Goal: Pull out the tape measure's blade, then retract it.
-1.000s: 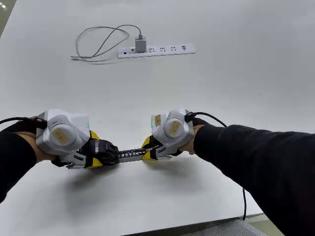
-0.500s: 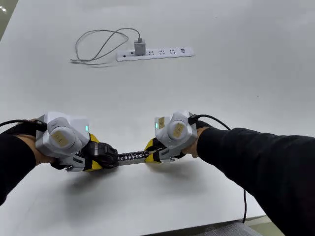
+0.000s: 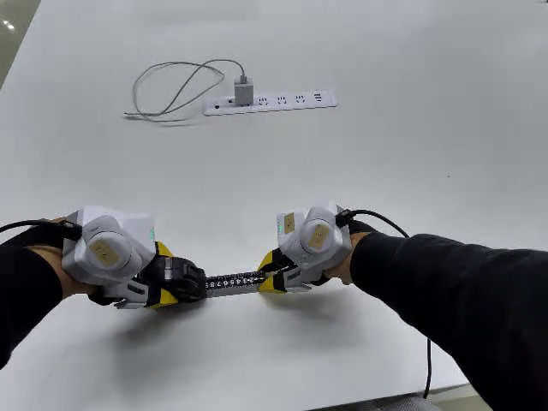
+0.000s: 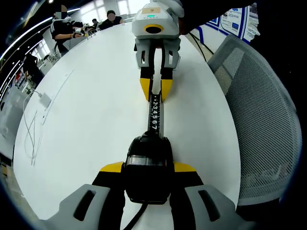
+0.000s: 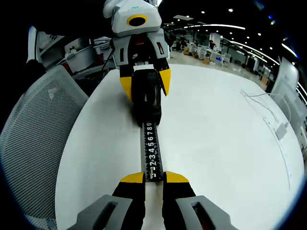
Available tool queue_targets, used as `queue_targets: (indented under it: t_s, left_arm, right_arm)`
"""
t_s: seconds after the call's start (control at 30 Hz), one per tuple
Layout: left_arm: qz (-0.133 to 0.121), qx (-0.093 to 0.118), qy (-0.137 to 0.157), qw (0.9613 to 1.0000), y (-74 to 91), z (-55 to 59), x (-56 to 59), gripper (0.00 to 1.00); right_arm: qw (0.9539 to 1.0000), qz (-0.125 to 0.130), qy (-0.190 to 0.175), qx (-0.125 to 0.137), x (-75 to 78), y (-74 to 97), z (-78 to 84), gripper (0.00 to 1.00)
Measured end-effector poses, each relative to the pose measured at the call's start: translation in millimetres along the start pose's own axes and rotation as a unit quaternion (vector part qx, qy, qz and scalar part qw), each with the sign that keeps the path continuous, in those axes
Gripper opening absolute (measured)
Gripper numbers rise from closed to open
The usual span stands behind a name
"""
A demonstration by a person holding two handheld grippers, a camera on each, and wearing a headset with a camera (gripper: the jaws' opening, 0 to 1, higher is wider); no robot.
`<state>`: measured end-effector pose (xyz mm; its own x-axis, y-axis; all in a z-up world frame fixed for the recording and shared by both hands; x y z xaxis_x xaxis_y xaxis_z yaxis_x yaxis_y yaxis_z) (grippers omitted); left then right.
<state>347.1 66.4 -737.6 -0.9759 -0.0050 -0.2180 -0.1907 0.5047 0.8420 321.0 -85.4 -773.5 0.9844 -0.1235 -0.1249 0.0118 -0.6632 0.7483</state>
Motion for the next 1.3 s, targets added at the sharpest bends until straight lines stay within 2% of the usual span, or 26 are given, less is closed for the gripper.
queue_targets:
  t_s: [0.63,1.3]
  left_arm:
    - [-0.001,0.001,0.003,1.0000,0.3,-1.2,0.2,0.30]
    - [-0.003,0.001,0.005,1.0000,1.3,-1.8,1.4,0.30]
  right_arm:
    - [1.0000,-0.001,-0.001,-0.007,-0.9,10.5,17.4,0.09]
    - [0.9999,0.002,-0.008,-0.011,-0.7,21.9,27.3,0.09]
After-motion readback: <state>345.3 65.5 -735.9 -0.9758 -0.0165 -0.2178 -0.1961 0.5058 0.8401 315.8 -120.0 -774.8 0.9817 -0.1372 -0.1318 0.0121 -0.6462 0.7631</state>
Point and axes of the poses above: the centre of the closed fingertips' face, and the gripper's own axes: y roughly backward along the fingers, x roughly to its right, z roughly out of its underside, the point moved 4 cm from there along y, roughly backward along the fingers, and after that the axes turned 8 degrees about -z, right-handed, at the moved point
